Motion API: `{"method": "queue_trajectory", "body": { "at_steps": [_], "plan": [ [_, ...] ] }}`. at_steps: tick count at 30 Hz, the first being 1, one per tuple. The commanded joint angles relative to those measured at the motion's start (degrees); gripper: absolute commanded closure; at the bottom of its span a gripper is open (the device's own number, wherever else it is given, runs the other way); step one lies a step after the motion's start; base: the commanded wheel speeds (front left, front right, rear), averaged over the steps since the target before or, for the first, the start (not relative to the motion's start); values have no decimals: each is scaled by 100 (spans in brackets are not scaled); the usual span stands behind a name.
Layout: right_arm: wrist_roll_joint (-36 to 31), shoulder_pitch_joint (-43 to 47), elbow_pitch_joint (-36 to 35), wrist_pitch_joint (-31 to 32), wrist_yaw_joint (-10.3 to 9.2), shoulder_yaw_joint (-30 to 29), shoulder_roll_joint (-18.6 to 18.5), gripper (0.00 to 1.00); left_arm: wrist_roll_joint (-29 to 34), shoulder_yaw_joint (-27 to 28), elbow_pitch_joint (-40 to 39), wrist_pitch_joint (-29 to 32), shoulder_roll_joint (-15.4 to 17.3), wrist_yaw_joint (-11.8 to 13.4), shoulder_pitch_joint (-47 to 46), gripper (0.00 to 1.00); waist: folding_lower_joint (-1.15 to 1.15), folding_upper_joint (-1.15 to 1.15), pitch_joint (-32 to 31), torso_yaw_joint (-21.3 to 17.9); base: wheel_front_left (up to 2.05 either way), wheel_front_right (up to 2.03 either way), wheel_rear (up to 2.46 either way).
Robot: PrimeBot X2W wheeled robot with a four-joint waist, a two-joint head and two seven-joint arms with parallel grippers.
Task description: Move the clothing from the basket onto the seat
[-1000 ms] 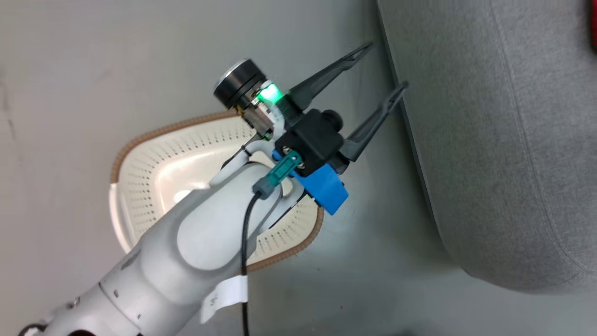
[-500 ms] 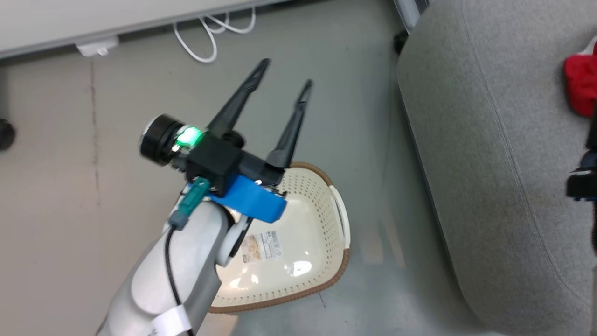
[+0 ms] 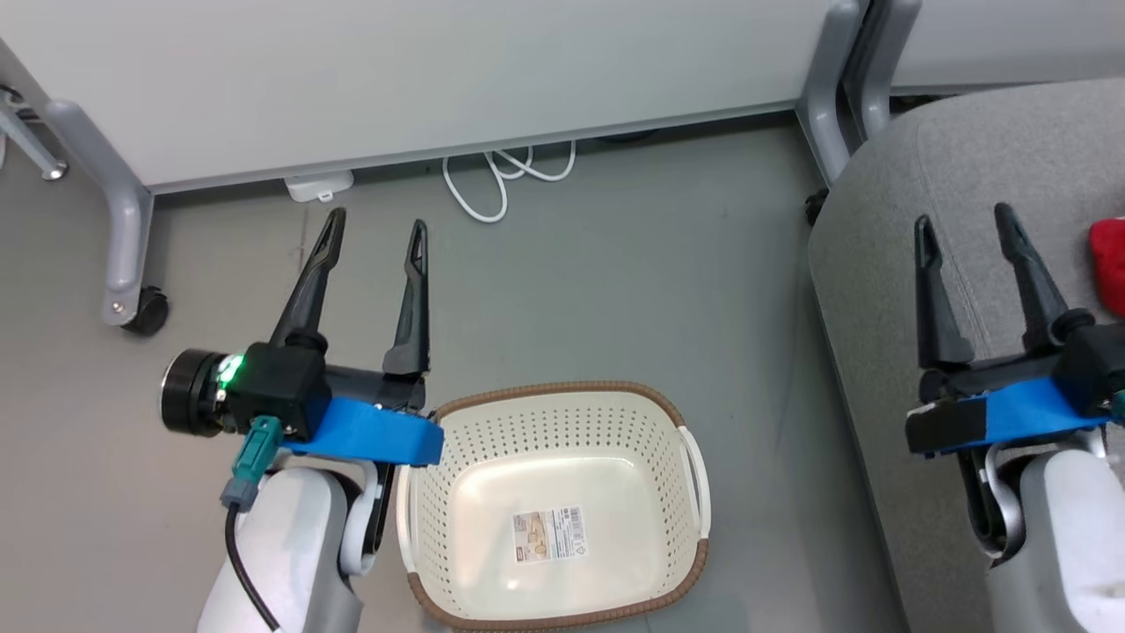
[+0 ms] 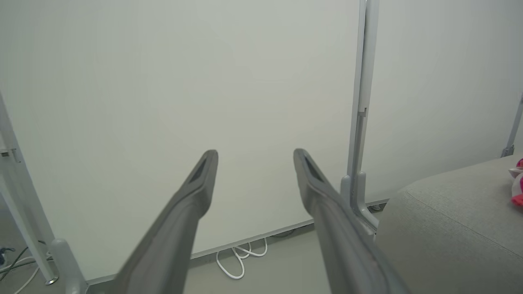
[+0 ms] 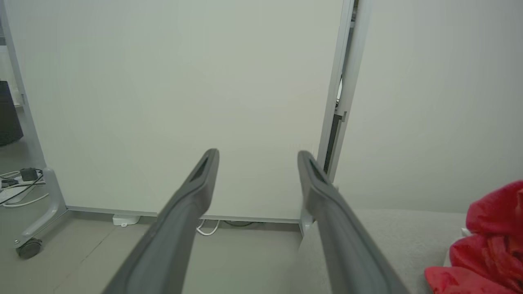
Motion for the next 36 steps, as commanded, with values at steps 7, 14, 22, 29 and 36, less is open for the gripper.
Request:
{"method": "queue_trajectory", "body": {
  "at_steps": [7, 14, 22, 29, 36],
  "plan": [
    [69, 422, 142, 1, 1, 130, 199, 0, 189, 531, -84, -24, -120, -90, 606, 0, 1, 0, -433, 185, 0, 0, 0],
    [109, 808, 150, 1, 1, 136, 283, 0, 274, 880, -221, -24, -194, -192, 1035, 0, 1, 0, -657, 211, 0, 0, 0],
    [188, 1229, 159, 1, 1, 61, 352, 0, 293, 1008, -247, -25, -235, -310, 1379, 0, 1, 0, -832, 256, 0, 0, 0],
    [221, 1457, 185, 1, 1, 79, 417, 0, 185, 1012, -215, -25, -242, -295, 1546, 0, 1, 0, -930, 298, 0, 0, 0],
    [257, 1557, 207, 1, 1, 77, 463, 0, 98, 957, -161, -25, -243, -252, 1658, 0, 1, 0, -1033, 348, 0, 0, 0]
  ]
}}
